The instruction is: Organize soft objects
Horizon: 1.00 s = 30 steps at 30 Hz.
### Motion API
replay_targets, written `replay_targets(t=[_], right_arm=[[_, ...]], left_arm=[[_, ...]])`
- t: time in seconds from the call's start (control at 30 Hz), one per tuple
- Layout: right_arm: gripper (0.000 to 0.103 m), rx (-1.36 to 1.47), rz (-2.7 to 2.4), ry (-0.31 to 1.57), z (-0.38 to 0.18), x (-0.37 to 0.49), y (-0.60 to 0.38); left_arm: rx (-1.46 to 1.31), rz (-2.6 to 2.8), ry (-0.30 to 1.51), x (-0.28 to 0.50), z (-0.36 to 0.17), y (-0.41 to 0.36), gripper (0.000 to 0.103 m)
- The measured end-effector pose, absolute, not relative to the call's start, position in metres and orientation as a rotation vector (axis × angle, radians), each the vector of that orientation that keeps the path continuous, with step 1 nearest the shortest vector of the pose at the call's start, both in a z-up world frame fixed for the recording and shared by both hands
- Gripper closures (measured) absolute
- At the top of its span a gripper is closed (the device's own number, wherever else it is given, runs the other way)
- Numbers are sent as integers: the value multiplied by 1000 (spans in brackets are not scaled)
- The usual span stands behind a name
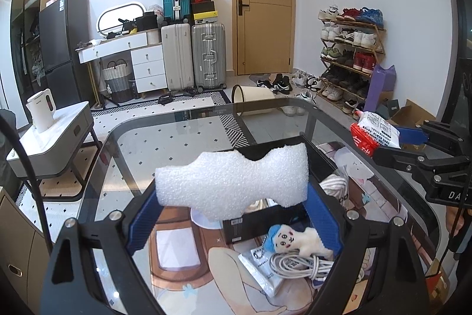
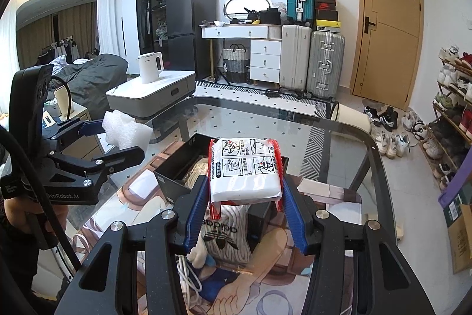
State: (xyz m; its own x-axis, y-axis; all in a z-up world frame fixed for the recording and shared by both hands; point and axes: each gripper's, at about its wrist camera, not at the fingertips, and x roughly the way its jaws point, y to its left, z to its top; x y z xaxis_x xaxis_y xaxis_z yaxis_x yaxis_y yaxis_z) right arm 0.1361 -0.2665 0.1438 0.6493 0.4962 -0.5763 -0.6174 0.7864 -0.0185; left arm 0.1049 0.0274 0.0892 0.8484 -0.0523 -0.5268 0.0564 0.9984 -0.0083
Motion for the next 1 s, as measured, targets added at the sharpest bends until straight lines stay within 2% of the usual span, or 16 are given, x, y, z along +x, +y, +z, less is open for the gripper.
replay_targets(t=[1.0], right_arm=[[53, -294, 679, 723, 120, 190, -242]], left_arm=[[-5, -98, 639, 168, 68, 18, 13]])
